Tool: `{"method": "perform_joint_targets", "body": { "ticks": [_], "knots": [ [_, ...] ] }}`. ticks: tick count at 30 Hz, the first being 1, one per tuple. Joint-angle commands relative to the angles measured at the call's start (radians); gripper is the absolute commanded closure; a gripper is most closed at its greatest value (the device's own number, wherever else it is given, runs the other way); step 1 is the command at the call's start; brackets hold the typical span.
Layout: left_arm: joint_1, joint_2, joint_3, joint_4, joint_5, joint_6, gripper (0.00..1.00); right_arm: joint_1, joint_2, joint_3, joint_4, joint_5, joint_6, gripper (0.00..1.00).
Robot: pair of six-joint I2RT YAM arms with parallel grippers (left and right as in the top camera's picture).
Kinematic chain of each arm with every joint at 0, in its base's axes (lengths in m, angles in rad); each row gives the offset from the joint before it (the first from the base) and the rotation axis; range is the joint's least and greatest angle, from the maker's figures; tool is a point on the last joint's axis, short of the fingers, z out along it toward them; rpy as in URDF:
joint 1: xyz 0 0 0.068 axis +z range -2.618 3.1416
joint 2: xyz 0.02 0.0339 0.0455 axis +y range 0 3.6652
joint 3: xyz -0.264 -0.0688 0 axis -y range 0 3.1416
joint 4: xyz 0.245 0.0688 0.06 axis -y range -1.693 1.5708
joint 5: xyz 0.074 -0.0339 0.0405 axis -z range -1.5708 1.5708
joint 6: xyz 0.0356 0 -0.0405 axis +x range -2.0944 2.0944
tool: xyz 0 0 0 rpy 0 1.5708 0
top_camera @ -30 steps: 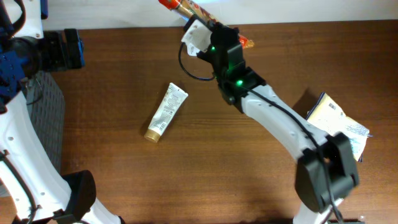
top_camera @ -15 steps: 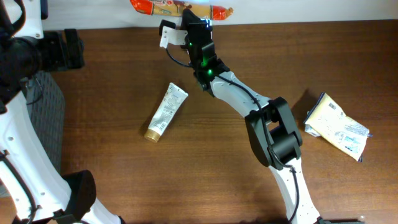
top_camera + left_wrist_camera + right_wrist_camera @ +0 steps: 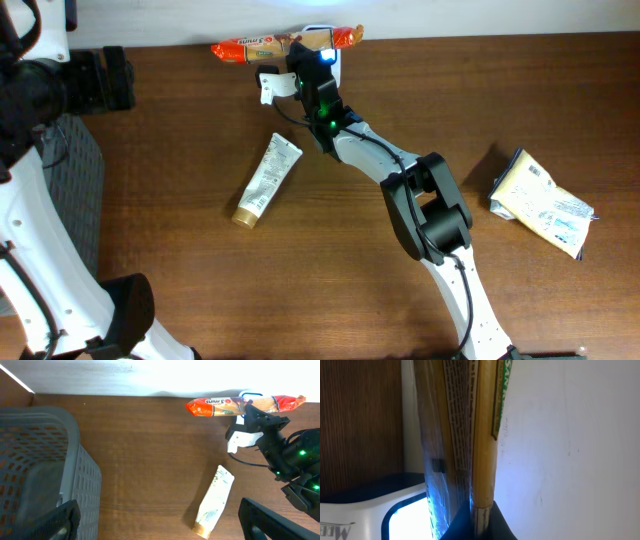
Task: Scan the item barcode
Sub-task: 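Hold the pasta package over the barcode scanner with the right gripper, then place the pasta package upright at the table's right and release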
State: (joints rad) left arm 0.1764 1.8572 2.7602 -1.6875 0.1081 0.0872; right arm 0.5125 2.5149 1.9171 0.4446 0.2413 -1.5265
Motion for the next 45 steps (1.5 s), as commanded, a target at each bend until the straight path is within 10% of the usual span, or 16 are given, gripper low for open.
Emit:
{"method": "perform_joint_targets", "body": {
  "ticks": [1, 13, 30, 38, 39, 40, 45],
  "knots": [
    [0.005, -0.001, 0.003, 0.000, 0.008, 0.013, 0.01, 0.017, -0.045, 0.059, 0.041, -0.005, 0.005, 0.96],
    [0.005, -0.001, 0.003, 0.000, 0.008, 0.012, 0.01, 0.046, -0.204, 0.059, -0.156, 0.023, 0.195, 0.96],
    [0.005, -0.001, 0.003, 0.000, 0.008, 0.013, 0.01, -0.180, -0.679, 0.039, -1.808, -0.165, 1.660, 0.96],
    [0.005, -0.001, 0.003, 0.000, 0.008, 0.012, 0.01, -0.583, -0.674, -0.353, -1.644, -0.205, 1.674, 0.96],
    [0.005, -0.001, 0.003, 0.000, 0.008, 0.012, 0.01, -0.630, -0.674, -0.366, -1.618, -0.219, 1.674, 0.64],
    [0.005, -0.001, 0.003, 0.000, 0.008, 0.013, 0.01, -0.655, -0.674, -0.364, -1.612, -0.310, 1.674, 0.05],
    [0.005, -0.001, 0.003, 0.000, 0.008, 0.012, 0.01, -0.616, -0.674, -0.190, -1.681, -0.699, 1.606, 0.01]
  ]
}}
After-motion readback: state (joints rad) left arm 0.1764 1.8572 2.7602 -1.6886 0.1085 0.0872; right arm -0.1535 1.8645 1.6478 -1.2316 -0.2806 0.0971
